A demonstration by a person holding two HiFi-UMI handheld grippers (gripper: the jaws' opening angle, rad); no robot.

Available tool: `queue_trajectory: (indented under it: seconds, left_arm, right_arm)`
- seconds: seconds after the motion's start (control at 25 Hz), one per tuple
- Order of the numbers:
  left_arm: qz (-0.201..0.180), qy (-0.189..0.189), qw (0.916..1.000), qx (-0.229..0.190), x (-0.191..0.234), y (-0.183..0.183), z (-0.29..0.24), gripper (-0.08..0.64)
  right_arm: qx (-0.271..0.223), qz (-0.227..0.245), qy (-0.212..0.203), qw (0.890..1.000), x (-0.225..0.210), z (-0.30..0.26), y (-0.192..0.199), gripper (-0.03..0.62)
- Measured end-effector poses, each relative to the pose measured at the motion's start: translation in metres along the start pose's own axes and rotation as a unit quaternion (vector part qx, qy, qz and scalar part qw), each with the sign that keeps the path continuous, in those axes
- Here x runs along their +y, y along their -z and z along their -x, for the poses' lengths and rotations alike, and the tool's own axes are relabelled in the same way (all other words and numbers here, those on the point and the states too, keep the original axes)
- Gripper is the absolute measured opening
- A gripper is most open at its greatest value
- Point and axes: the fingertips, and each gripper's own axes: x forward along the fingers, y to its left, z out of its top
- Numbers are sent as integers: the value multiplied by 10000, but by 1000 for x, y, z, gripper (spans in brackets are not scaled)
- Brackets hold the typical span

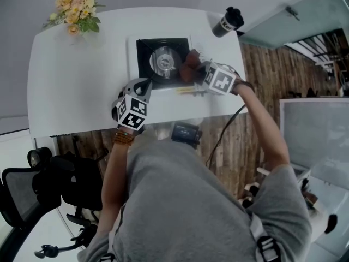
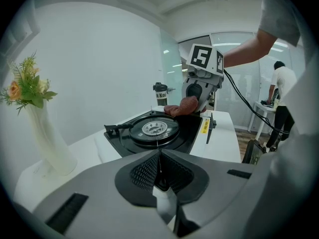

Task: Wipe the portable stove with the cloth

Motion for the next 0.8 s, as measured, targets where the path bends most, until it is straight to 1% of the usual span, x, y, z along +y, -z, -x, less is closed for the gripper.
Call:
queue_trajectory:
  seconds: [0.24, 0.4, 0.48, 0.56, 0.64, 0.72, 0.76, 0.8]
  left_arm:
    - [0, 17, 10000, -7, -1, 0, 0, 41]
    - [-15, 15, 10000, -17, -1, 0, 1, 41]
    - [-26, 8, 10000, -21, 0, 0, 0, 41]
    - [-28, 16, 10000, -23, 0, 0, 0, 41]
    - [-31, 26, 10000, -32, -1, -1, 0, 41]
    - [-36, 30, 10000, -43, -1, -2, 1, 41]
    - [-37, 30, 10000, -46, -1, -2, 1, 41]
    - [-39, 28, 10000, -45, -1, -1, 1, 41]
  right_arm:
    - [-4, 422, -214, 9989, 7, 3, 4, 77]
    - [123, 488, -737, 9960, 22, 8, 9, 80]
    - [264, 535, -964, 9936, 26, 12, 12, 80]
    - [444, 581, -1318, 9886, 31, 19, 16, 80]
    - [550, 645, -1883, 9785, 43, 31, 17, 80]
    - [428, 667, -2455, 9661, 55, 49, 5, 80]
    - [282, 654, -2632, 9621, 56, 59, -6, 80]
    - [100, 648, -2698, 9607, 54, 67, -19, 80]
